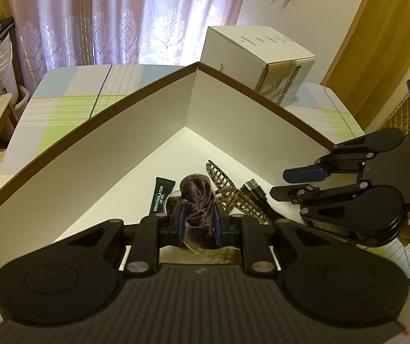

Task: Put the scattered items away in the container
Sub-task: 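Open both tools to drop the scrunchie and cable into the box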

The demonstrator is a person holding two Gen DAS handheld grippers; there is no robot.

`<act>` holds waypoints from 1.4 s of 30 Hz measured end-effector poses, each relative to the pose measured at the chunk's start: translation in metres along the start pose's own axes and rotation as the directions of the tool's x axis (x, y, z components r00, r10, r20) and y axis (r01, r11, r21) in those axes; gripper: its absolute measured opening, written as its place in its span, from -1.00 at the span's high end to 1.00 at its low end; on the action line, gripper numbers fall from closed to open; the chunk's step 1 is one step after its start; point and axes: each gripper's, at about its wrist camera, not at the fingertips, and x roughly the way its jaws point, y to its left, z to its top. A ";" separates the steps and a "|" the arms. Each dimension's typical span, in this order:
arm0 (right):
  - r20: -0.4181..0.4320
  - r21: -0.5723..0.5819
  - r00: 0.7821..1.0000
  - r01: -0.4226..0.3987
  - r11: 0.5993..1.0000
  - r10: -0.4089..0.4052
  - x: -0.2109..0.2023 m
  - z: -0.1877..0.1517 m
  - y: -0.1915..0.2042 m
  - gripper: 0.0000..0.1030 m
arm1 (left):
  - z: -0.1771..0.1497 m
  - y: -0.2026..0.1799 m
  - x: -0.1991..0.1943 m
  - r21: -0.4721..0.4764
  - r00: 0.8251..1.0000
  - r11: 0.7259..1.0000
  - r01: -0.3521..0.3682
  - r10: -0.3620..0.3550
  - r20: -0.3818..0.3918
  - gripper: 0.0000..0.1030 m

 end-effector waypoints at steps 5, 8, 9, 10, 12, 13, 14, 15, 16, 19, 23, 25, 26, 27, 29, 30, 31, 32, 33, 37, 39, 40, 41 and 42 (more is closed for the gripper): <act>0.003 0.017 1.000 -0.012 1.000 0.012 -0.002 -0.001 -0.001 0.63 | -0.001 0.000 0.005 -0.002 1.000 1.000 0.001 -0.001 -0.012 0.70; 0.008 0.022 1.000 -0.019 1.000 0.018 -0.004 -0.001 -0.001 0.62 | 0.000 0.000 0.010 -0.005 1.000 1.000 -0.004 0.004 -0.021 0.70; 0.009 0.024 1.000 -0.022 0.999 0.022 -0.005 -0.001 -0.001 0.62 | 0.000 0.000 0.011 -0.007 1.000 1.000 -0.003 0.003 -0.025 0.70; 0.012 0.026 1.000 -0.026 0.999 0.026 -0.006 -0.001 -0.001 0.62 | 0.000 0.000 0.013 -0.011 1.000 1.000 -0.002 0.002 -0.029 0.70; 0.016 0.032 0.999 -0.039 0.999 0.038 -0.007 0.000 -0.002 0.62 | 0.001 0.000 0.016 -0.022 0.999 1.000 -0.002 0.001 -0.039 0.65; 0.018 0.034 0.999 -0.048 0.998 0.047 -0.008 0.000 -0.002 0.62 | 0.000 0.001 0.018 -0.033 0.999 0.999 -0.005 0.004 -0.045 0.54; 0.022 0.037 0.998 -0.052 0.998 0.052 -0.009 0.000 -0.002 0.61 | 0.000 0.002 0.019 -0.043 0.999 0.999 -0.005 0.003 -0.052 0.49; 0.024 0.039 0.998 -0.054 0.998 0.053 -0.009 0.000 -0.002 0.57 | 0.000 0.003 0.020 -0.044 0.998 0.999 -0.005 0.002 -0.057 0.49; 0.025 0.038 0.998 -0.058 0.998 0.057 -0.010 0.000 -0.002 0.52 | 0.000 0.002 0.021 -0.036 0.998 0.999 -0.012 0.010 -0.058 0.45; 0.044 0.028 0.995 -0.088 0.996 0.087 -0.015 -0.002 0.001 0.12 | -0.002 0.002 0.022 -0.018 0.997 0.999 -0.039 0.038 -0.064 0.28; 0.065 0.010 0.994 -0.088 0.996 0.087 -0.022 -0.004 0.006 -0.21 | -0.005 0.005 0.019 -0.037 0.996 0.998 -0.041 0.038 -0.081 0.06; 0.075 0.006 0.992 -0.105 0.994 0.104 -0.027 -0.005 0.007 -0.35 | -0.006 0.004 0.016 -0.033 0.995 0.998 -0.052 0.049 -0.083 -0.02; 0.084 0.004 0.990 -0.110 0.994 0.110 -0.030 -0.006 0.008 -0.44 | -0.007 0.003 0.013 -0.026 0.995 0.998 -0.059 0.056 -0.082 -0.03; 0.095 0.000 0.989 -0.115 0.993 0.114 -0.034 -0.007 0.009 -0.55 | -0.008 0.002 0.010 -0.019 0.994 0.997 -0.068 0.066 -0.081 -0.06; 0.112 -0.004 0.986 -0.120 0.993 0.120 -0.041 -0.009 0.011 -0.71 | -0.009 0.001 0.003 -0.015 0.993 0.996 -0.087 0.085 -0.078 -0.32; 0.119 -0.006 0.985 -0.123 0.992 0.123 -0.045 -0.011 0.012 -0.78 | -0.010 0.001 -0.002 -0.016 0.993 0.996 -0.093 0.091 -0.072 -0.32; 0.126 -0.007 0.984 -0.126 0.992 0.126 -0.049 -0.012 0.013 -0.80 | -0.011 0.000 -0.006 -0.019 0.993 0.995 -0.097 0.096 -0.066 -0.32; 0.130 -0.006 0.983 -0.130 0.991 0.130 -0.052 -0.013 0.014 -0.82 | -0.011 0.000 -0.011 -0.026 0.993 0.994 -0.104 0.102 -0.061 -0.32; 0.131 -0.003 0.982 -0.134 0.991 0.133 -0.054 -0.014 0.015 -0.84 | -0.012 0.000 -0.016 -0.039 0.992 0.993 -0.114 0.112 -0.055 -0.32; 0.143 -0.004 0.980 -0.139 0.990 0.138 -0.065 -0.021 0.018 -0.95 | -0.016 0.000 -0.039 -0.087 0.990 0.987 -0.136 0.133 -0.036 -0.54; 0.152 0.003 0.979 -0.141 0.990 0.139 -0.071 -0.024 0.019 -0.96 | -0.019 -0.003 -0.052 -0.093 0.988 0.984 -0.155 0.154 -0.015 -0.64; 0.155 0.008 0.978 -0.145 0.989 0.142 -0.074 -0.025 0.019 -0.96 | -0.021 -0.005 -0.058 -0.094 0.987 0.982 -0.163 0.163 -0.008 -0.65; 0.160 0.014 0.976 -0.150 0.989 0.146 -0.077 -0.026 0.019 -0.96 | -0.022 -0.007 -0.064 -0.096 0.986 0.981 -0.166 0.166 -0.004 -0.65; 0.165 0.020 0.975 -0.155 0.988 0.150 -0.080 -0.028 0.019 -0.96 | -0.023 -0.009 -0.071 -0.101 0.986 0.981 -0.167 0.168 0.000 -0.65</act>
